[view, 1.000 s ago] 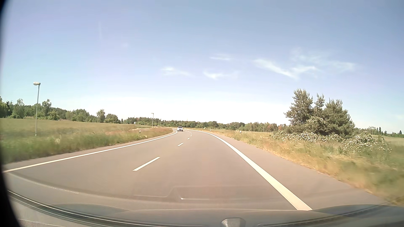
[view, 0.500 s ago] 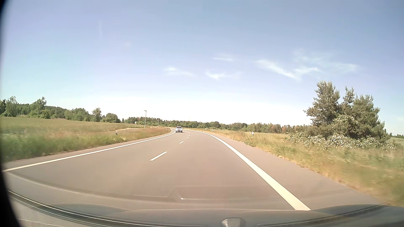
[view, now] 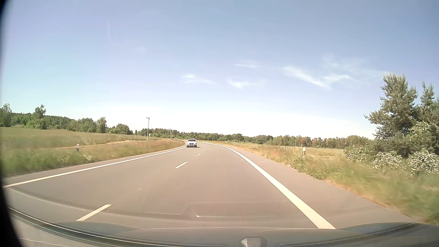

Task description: Follow the waypoints while adhering to traffic rules and regulations

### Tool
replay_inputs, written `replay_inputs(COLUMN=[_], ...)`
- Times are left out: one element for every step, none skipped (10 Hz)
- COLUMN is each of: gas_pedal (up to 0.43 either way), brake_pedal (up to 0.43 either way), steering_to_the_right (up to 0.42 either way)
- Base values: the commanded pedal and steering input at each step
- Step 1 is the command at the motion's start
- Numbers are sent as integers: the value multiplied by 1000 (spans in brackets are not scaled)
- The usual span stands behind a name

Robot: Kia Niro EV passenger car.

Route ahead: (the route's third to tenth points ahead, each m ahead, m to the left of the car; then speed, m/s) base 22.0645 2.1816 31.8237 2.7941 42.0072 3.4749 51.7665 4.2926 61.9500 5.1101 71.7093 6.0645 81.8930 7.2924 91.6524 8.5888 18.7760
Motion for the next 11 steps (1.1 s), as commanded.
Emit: replay_inputs(gas_pedal=[87,87,87,87,87,87,87,87,87,87,87], brake_pedal=[24,24,24,24,24,24,24,24,24,24,24], steering_to_the_right=[-6,-6,-6,-6,-7,-8,-8,-8,-8,-8,-8])
